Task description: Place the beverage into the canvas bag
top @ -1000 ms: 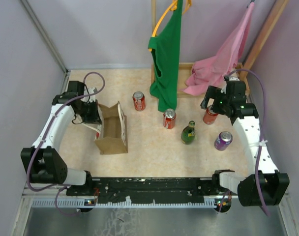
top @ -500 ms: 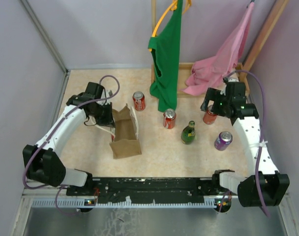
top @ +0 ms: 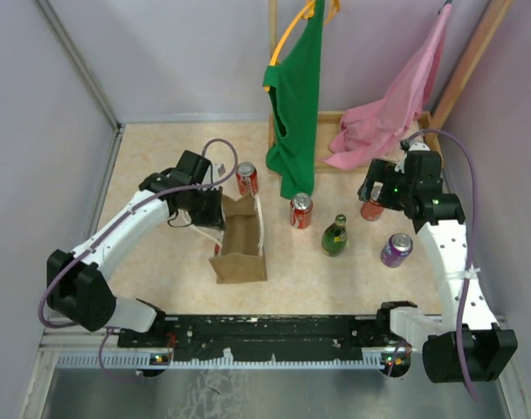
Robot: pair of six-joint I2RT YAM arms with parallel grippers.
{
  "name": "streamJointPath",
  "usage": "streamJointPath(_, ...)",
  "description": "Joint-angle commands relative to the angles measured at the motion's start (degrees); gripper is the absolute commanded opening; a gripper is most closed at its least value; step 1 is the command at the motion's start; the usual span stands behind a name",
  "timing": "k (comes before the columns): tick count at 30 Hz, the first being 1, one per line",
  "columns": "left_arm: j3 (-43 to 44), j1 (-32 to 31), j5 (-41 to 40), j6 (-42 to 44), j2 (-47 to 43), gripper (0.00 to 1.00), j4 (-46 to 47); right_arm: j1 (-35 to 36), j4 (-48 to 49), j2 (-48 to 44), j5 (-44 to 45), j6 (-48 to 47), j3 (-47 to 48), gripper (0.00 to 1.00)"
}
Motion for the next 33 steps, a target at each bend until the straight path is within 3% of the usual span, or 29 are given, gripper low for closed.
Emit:
streamJointPath(1, 1.12, -2.22, -0.73, -1.05, 2.46, 0.00, 2.50, 0.31, 0.95, -1.95, -0.20, -0.04, -0.52, 0.99)
streamJointPath(13, 5.90, -7.02, -0.84, -3.23, 6.66, 0.00, 3.17, 0.31, -0.19, -1.31, 1.45, -1.72, 0.08, 0.99)
streamJointPath(33, 1.40, -9.86, 1.80, -2.68, 4.10, 0.00, 2.95, 0.34, -0.10, -2.01, 1.35, -0.52, -1.73, 0.99)
